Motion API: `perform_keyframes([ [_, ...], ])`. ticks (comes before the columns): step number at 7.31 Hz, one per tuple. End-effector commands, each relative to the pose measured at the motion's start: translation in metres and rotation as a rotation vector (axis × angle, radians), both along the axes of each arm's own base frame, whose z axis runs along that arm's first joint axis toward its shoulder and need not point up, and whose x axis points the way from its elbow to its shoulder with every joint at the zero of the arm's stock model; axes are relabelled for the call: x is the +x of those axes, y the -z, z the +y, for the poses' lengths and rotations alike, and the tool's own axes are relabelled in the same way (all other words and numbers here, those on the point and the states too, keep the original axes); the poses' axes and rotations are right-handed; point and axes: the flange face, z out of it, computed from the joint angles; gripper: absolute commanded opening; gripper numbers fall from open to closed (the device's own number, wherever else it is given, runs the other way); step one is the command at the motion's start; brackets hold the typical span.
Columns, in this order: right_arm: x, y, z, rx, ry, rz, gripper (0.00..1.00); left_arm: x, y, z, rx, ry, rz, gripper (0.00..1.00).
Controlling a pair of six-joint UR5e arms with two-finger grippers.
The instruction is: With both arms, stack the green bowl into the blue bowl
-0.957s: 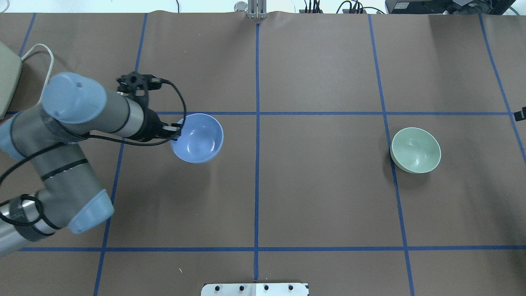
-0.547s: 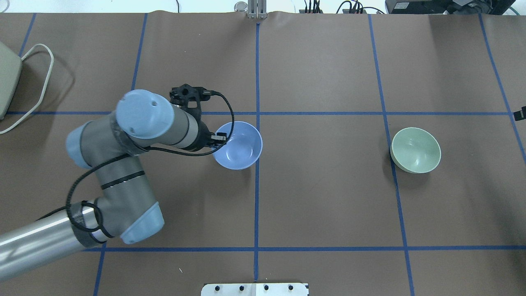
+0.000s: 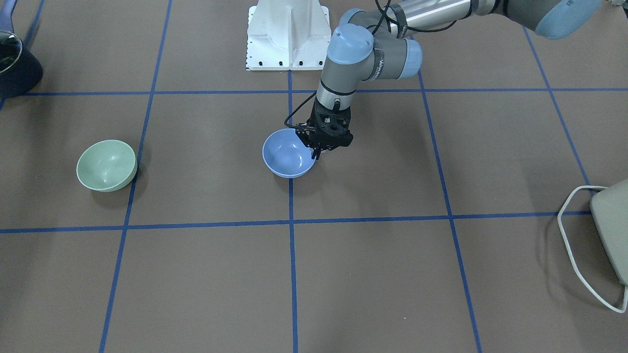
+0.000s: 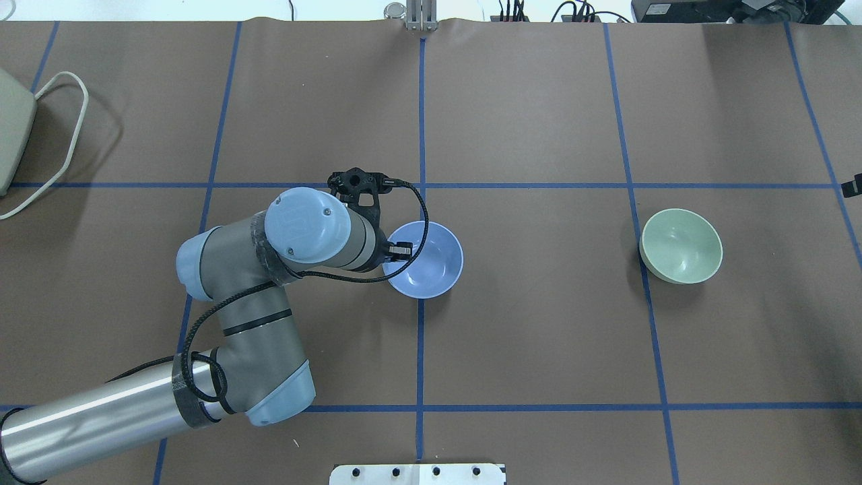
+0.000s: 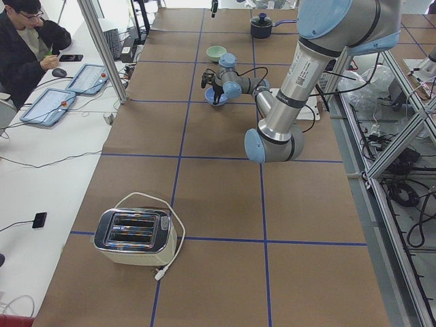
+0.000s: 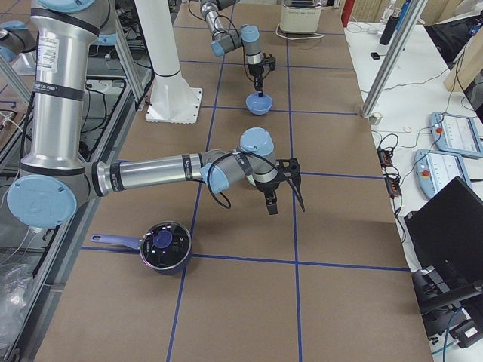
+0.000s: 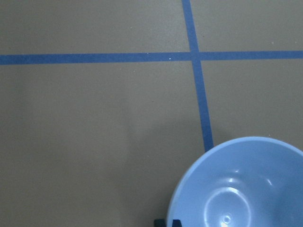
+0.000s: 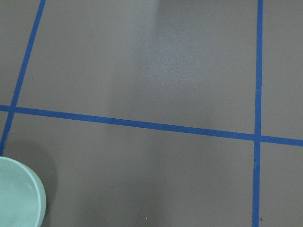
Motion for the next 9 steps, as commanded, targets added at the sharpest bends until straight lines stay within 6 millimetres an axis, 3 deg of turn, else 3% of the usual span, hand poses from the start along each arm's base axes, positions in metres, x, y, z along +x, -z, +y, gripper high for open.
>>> perform_keyframes([
  [1,0.000,0.000,0.000,-0.001,0.001,-0.002,1.00,-0.006,0.007,-0.002,0.023,0.020,0.008,0.98],
  [2,0.000,0.002,0.000,0.004,0.002,-0.004,1.00,-0.021,0.023,0.004,0.046,0.008,0.041,0.99],
  [3,-0.002,0.004,0.000,0.004,0.009,-0.014,1.00,-0.056,0.025,-0.014,0.057,-0.030,0.015,0.99],
  [4,-0.004,0.006,0.000,-0.007,0.005,-0.025,1.00,-0.121,0.010,-0.027,0.033,-0.065,-0.032,0.99],
  [5,-0.020,0.013,0.002,-0.024,-0.019,-0.058,1.00,-0.187,-0.007,-0.042,0.092,-0.101,-0.082,0.99],
  [7,-0.069,0.028,0.010,-0.056,-0.039,-0.108,1.00,-0.324,-0.090,-0.089,0.099,-0.156,-0.132,0.99],
  [9,-0.142,0.046,0.018,-0.073,-0.094,-0.061,1.00,-0.469,-0.195,-0.108,0.195,-0.226,-0.242,0.99],
])
